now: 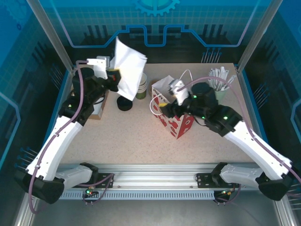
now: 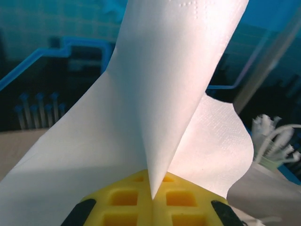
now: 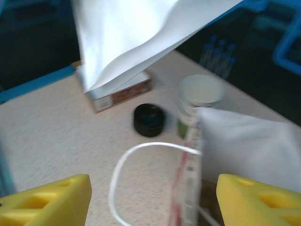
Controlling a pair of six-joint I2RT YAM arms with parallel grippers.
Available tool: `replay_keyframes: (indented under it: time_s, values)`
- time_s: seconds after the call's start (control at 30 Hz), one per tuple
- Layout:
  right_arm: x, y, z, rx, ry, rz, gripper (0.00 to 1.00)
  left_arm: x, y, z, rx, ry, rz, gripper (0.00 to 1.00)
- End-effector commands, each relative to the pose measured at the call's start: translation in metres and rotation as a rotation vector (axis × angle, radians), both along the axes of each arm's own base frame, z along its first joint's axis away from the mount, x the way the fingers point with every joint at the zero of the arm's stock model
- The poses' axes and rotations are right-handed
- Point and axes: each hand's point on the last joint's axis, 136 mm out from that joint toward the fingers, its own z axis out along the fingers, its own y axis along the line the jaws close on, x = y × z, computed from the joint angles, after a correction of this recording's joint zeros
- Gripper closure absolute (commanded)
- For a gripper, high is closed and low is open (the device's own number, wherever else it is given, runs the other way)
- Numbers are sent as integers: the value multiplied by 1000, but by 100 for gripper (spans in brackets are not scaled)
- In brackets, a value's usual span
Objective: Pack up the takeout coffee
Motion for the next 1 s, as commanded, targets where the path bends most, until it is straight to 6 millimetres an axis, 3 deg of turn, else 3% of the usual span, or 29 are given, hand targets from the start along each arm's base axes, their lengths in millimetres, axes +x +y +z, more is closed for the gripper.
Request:
replay_keyframes:
  time_s: [0.0, 0.1, 0.27, 0.47, 0.63, 0.97]
  values:
    - [0, -47, 21, 12, -3, -157, 28, -6, -37, 47, 140, -252, -141, 100]
    - [-2, -79, 27, 6, 2, -249, 28, -13, -69, 65, 200, -367, -291, 100]
    - [-13, -120, 33, 4, 10, -367, 28, -20, -110, 74, 356, -532, -480, 100]
    - [-29, -156, 29, -55, 17, -479, 27, -28, -148, 65, 506, -666, -690, 100]
    - [-39, -165, 23, -83, 36, -499, 27, -40, -177, 38, 639, -734, -854, 100]
    - [-43, -169, 11, -116, 68, -509, 26, -32, -201, 14, 718, -805, -1021, 100]
